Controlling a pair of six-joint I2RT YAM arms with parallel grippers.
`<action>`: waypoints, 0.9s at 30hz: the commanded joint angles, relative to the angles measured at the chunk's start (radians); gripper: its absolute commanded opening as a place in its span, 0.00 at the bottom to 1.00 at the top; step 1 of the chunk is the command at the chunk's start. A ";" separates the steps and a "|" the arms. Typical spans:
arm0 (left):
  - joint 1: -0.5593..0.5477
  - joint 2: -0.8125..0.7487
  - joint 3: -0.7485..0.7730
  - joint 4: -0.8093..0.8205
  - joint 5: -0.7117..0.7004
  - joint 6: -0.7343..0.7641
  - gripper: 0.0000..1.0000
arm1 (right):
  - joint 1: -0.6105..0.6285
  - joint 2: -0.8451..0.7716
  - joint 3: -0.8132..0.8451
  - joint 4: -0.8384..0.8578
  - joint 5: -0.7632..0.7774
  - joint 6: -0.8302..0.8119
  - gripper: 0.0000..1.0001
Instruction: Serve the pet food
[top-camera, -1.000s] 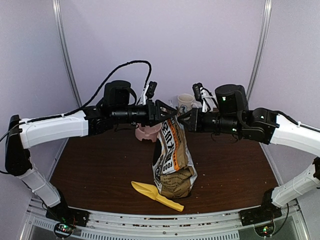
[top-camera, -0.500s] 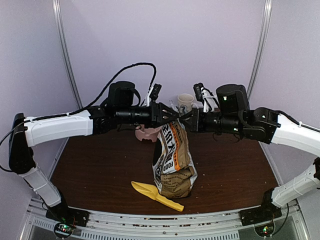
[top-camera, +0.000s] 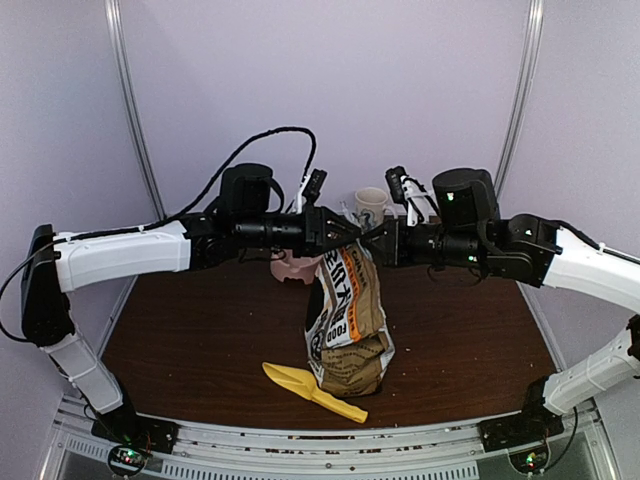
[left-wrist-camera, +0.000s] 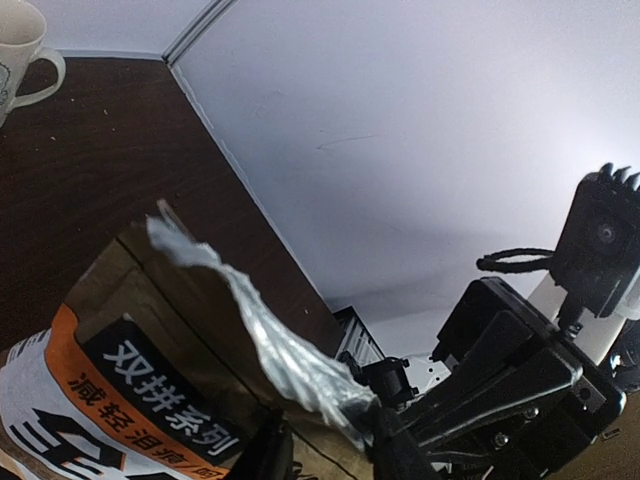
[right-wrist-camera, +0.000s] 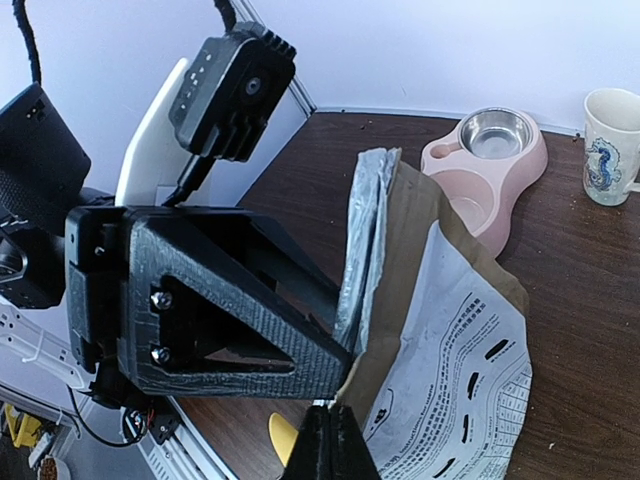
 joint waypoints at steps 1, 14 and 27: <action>0.005 0.030 0.029 0.047 0.027 -0.014 0.30 | 0.008 -0.019 0.041 -0.045 -0.085 -0.057 0.00; 0.005 0.036 0.041 0.045 0.036 -0.011 0.00 | 0.007 -0.013 0.053 -0.095 -0.014 -0.073 0.00; 0.005 -0.017 0.022 0.000 -0.058 0.025 0.00 | 0.015 0.029 0.094 -0.230 0.133 -0.083 0.00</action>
